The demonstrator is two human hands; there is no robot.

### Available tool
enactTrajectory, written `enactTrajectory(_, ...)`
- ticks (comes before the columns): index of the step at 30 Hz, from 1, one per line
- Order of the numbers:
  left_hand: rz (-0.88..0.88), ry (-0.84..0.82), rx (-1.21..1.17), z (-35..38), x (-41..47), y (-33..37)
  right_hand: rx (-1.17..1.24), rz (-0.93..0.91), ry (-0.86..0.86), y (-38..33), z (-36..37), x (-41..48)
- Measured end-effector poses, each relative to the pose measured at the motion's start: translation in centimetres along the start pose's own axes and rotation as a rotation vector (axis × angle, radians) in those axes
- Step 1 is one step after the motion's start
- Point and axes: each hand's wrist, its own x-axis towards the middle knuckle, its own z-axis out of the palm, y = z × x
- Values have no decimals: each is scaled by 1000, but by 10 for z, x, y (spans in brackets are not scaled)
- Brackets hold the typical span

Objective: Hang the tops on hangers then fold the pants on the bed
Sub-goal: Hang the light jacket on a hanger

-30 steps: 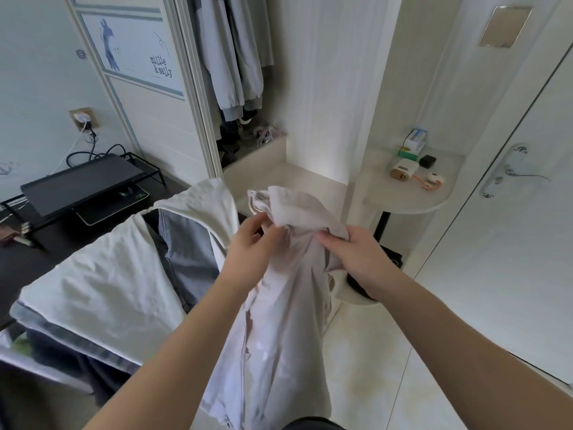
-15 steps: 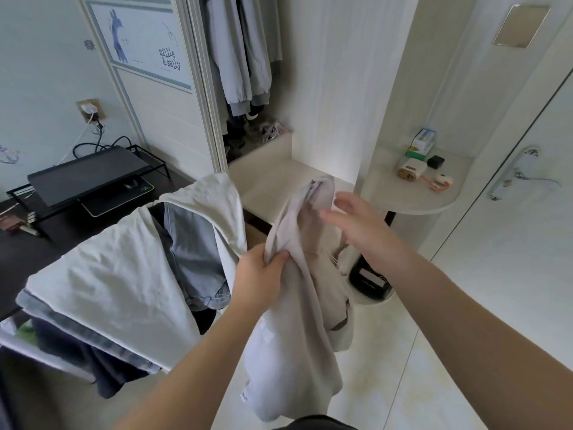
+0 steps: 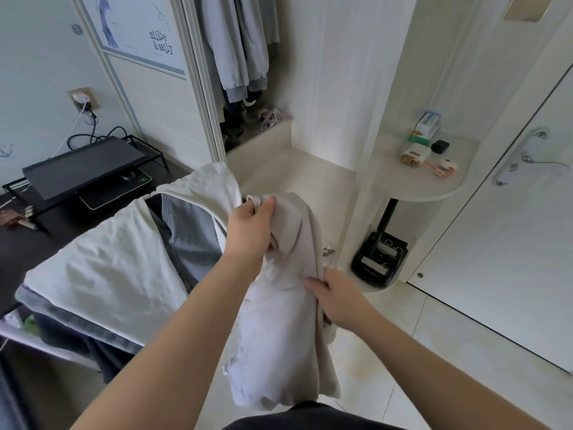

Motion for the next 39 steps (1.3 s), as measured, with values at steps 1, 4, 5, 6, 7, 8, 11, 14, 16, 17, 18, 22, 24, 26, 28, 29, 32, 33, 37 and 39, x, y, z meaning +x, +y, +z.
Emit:
enactTrajectory(1, 6, -37, 44, -6, 4, -3, 66, -30, 21, -5, -8, 4)
enactTrajectory(4, -53, -252, 144, -25, 0, -22, 292, -56, 60, -18, -32, 14)
enactTrajectory(5, -69, -310, 191, -30, -7, -30, 358, -61, 63, -22, -39, 17)
enactTrajectory(6, -91, -361, 230, -34, -13, -39, 449, -72, 65, -26, -44, 21)
enactTrajectory(7, -113, -401, 272, -38, -18, -51, 562, -78, 69, -29, -50, 26)
enactTrajectory(8, -133, -449, 306, -39, -24, -61, 678, -69, 72, -31, -55, 31)
enactTrajectory(11, -168, -596, 428, -38, -42, -90, 892, 0, 82, -39, -67, 39)
enactTrajectory(14, -59, -478, 613, -25, -43, -107, 944, 45, 95, -41, -76, 47)
enactTrajectory(16, 12, -335, 676, -19, -38, -107, 880, 81, 92, -39, -81, 51)
enactTrajectory(17, 32, -264, 677, -18, -35, -103, 780, 92, 68, -38, -83, 50)
enactTrajectory(18, 38, -197, 647, -17, -32, -98, 638, 90, 46, -37, -83, 47)
enactTrajectory(22, -102, -6, 234, -17, -16, -70, 190, -22, 133, -27, -56, 13)
enactTrajectory(24, -217, 15, -17, -15, -11, -58, 129, -116, 122, -19, -32, -10)
enactTrajectory(26, -297, 21, -230, -9, -9, -46, 76, -94, 16, -10, -6, -31)
enactTrajectory(28, -330, 26, -336, -4, -8, -36, 63, 12, -68, -2, 15, -41)
enactTrajectory(29, -335, 26, -356, -3, -8, -33, 55, 53, -87, 4, 24, -42)
enactTrajectory(32, -349, 5, -369, -2, -7, -28, 9, 136, -104, 13, 33, -30)
enactTrajectory(33, -349, 4, -361, -3, -6, -27, -19, 132, -90, 14, 30, -25)
enactTrajectory(37, -293, 21, -333, -18, 1, -29, -72, 52, -20, 6, 2, -10)
enactTrajectory(39, -239, -40, -279, -27, 2, -30, 136, 77, -40, -7, -16, -4)
